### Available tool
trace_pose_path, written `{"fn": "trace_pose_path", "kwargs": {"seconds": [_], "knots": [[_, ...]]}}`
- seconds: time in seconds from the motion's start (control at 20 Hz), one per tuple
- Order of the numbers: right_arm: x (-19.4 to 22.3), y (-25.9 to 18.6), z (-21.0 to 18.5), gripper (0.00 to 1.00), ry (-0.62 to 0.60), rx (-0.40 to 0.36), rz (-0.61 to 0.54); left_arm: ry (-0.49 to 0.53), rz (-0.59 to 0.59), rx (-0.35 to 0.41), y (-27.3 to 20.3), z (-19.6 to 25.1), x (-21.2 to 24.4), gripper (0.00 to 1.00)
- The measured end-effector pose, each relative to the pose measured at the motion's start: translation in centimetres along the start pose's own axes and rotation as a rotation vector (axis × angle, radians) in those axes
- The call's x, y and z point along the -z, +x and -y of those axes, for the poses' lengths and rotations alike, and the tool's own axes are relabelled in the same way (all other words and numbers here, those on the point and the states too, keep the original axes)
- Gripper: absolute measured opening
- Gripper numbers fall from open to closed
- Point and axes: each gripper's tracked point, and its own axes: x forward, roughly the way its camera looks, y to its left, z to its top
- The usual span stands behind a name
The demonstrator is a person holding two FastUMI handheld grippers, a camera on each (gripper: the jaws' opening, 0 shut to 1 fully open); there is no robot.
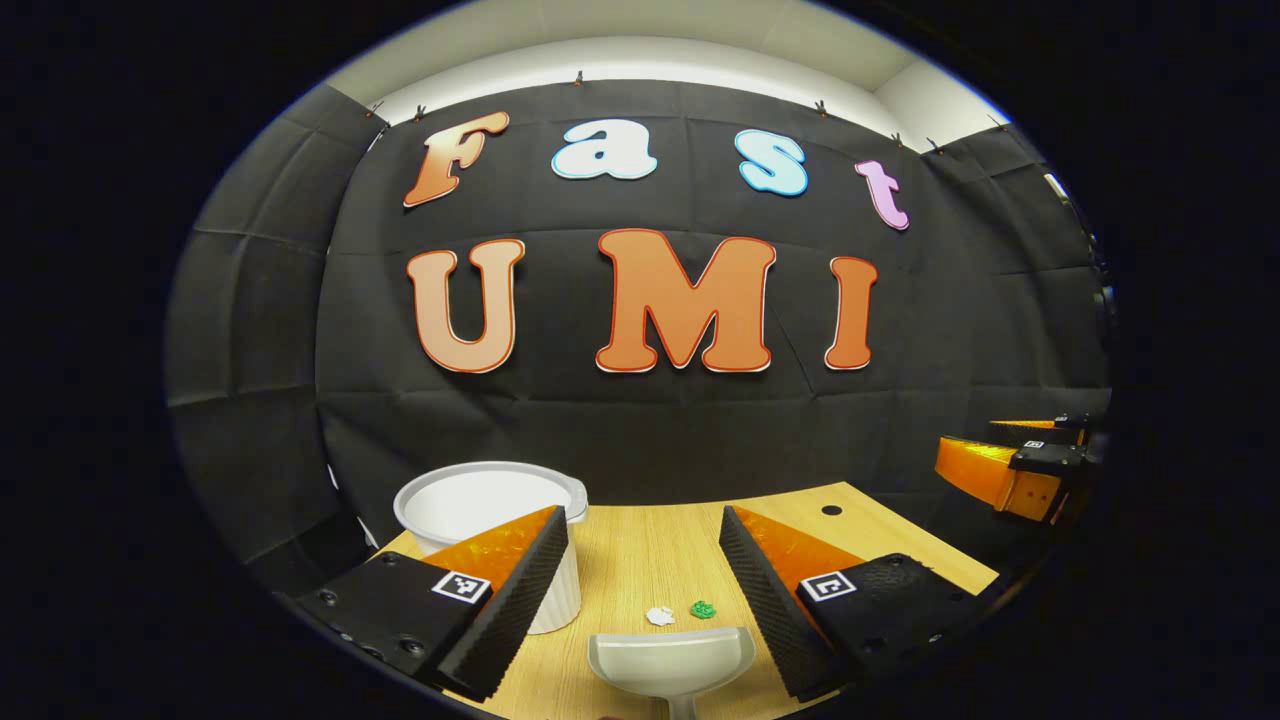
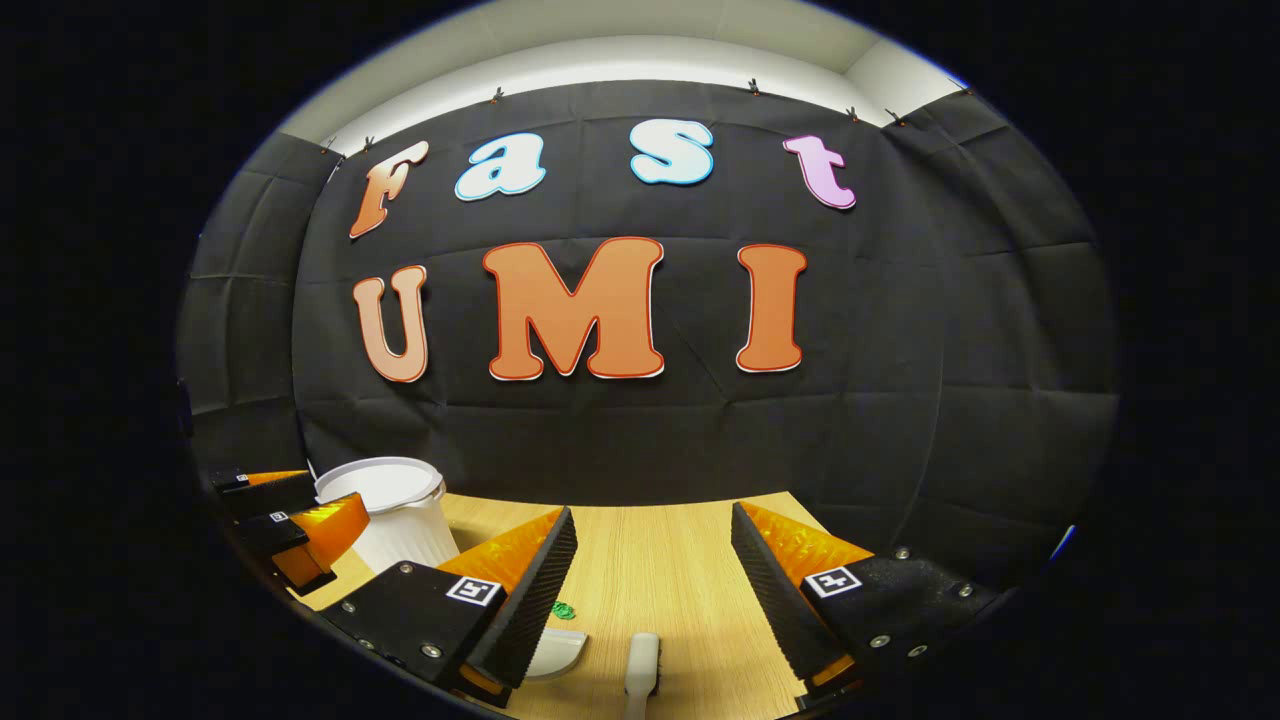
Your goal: Pick up the small broom and dustpan from the desktop, sweep the trash into the dustpan with the broom, and then empty the trash into the garbage bin.
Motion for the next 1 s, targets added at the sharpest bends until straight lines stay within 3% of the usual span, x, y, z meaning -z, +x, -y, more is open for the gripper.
{"fn": "trace_pose_path", "kwargs": {"seconds": [0.3,0.55,0.7,0.85,1.0], "knots": [[0.1,-0.3,0.5,0.94,0.001,0.005,-0.002,-0.005,-0.024,-0.015,0.0,-0.2,0.8,0.96],[1.0,-0.3,0.6,0.94,0.004,-0.007,-0.022,-0.01,-0.101,0.03,-0.1,0.7,3.4,0.96],[2.0,-0.1,0.8,0.94,-0.017,-0.027,-0.046,-0.061,-0.267,0.079,-0.5,2.0,9.2,0.93],[3.3,0.0,1.9,0.94,-0.019,-0.031,-0.07,-0.119,-0.488,0.078,-1.3,2.2,15.8,0.97],[5.1,-0.2,3.6,0.95,0.014,-0.021,-0.116,-0.056,-0.69,0.084,-3.1,2.2,23.4,0.97]]}}
